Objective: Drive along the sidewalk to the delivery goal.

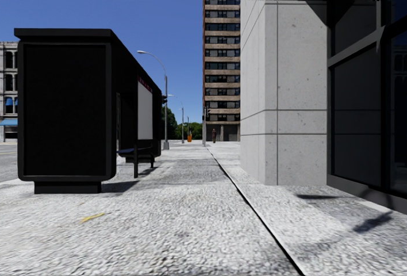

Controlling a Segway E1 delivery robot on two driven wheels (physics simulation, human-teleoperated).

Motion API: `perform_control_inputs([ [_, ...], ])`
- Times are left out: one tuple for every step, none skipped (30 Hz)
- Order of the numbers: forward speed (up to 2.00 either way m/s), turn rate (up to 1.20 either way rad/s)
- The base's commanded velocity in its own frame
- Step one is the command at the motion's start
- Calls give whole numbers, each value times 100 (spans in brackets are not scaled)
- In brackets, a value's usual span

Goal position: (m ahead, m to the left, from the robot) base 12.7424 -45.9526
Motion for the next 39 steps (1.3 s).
perform_control_inputs([
  [200, 0],
  [200, 0],
  [200, 0],
  [200, 0],
  [200, 0],
  [200, 0],
  [200, 0],
  [200, 0],
  [200, 0],
  [200, 0],
  [200, 0],
  [200, 0],
  [200, 0],
  [200, 0],
  [200, 0],
  [200, 0],
  [200, 0],
  [200, 0],
  [200, 0],
  [200, 0],
  [200, 0],
  [200, 0],
  [200, 0],
  [200, 0],
  [200, 0],
  [200, 0],
  [200, 0],
  [200, 0],
  [200, 0],
  [200, 0],
  [200, 0],
  [200, 0],
  [200, 0],
  [200, 0],
  [200, 0],
  [200, 0],
  [200, 0],
  [200, 0],
  [200, 0],
])
